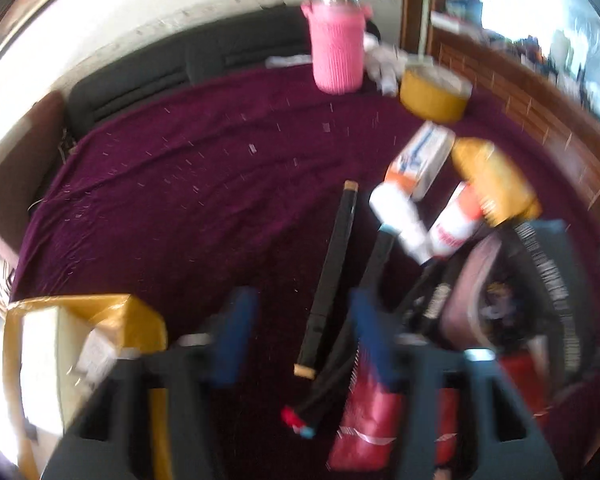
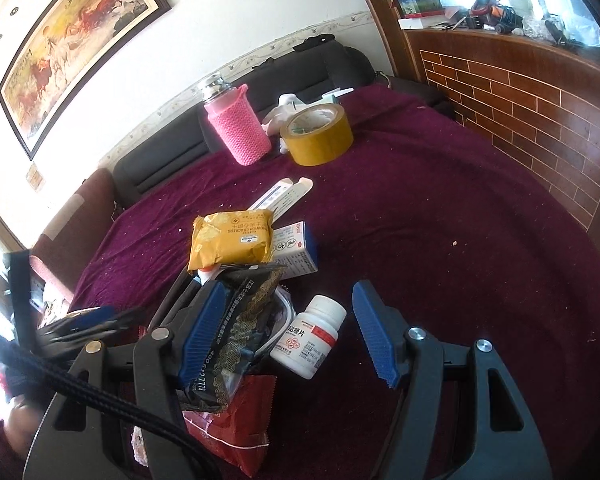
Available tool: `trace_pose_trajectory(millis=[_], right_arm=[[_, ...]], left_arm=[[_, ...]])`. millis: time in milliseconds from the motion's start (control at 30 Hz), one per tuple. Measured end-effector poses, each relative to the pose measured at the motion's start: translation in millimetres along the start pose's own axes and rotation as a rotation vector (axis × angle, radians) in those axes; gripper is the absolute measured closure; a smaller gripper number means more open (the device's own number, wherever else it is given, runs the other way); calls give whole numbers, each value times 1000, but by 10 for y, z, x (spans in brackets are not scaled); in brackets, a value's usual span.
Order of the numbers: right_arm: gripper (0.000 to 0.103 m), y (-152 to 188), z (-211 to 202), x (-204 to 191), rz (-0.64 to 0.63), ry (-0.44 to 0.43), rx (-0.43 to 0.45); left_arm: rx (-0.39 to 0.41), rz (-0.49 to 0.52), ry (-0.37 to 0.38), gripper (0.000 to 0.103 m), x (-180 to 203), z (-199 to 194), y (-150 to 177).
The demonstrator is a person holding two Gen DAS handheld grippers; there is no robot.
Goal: Organize objects
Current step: 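Move both tools back from the tray toward the cluttered pile, then grasp the beige-capped black marker with the left tool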
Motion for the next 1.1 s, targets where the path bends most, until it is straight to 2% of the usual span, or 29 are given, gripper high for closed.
trace_pose_trajectory(millis=[67, 167, 233, 467, 567, 667, 833, 1100], right_arm=[[38, -1, 4, 25, 9, 4, -1], [38, -10, 38, 66, 31, -2, -17], [38, -10, 58, 90, 51, -14, -26], [38, 15, 71, 69, 47, -7, -34], [38, 25, 79, 61, 36, 8, -34], [38, 26, 89, 49, 22, 21, -33], [38, 23, 58, -19, -26, 42, -12], [38, 98, 111, -160, -130, 118, -6]], left_arm=[[-20, -21, 43, 84, -33, 82, 8], [-35, 7, 28, 84, -20, 154, 30], [-17, 27, 24, 84, -7, 142, 5], [11, 67, -70, 85, 256, 196, -87], [10, 17, -11, 91, 209, 133, -63], [48, -59, 12, 91, 37, -86, -20], [145, -171, 56, 92, -364, -709, 186], [281, -337, 107, 92, -1077, -1572, 935]])
Point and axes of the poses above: each gripper's, at about its wrist camera, not at the fingertips, and z roughly the way its jaws point, x to its right, y to its underside, the point moved 2 cm from there along z, roughly the way its jaws point, and after that the axes turned 12 degrees about -y, right-handed, at the moved point
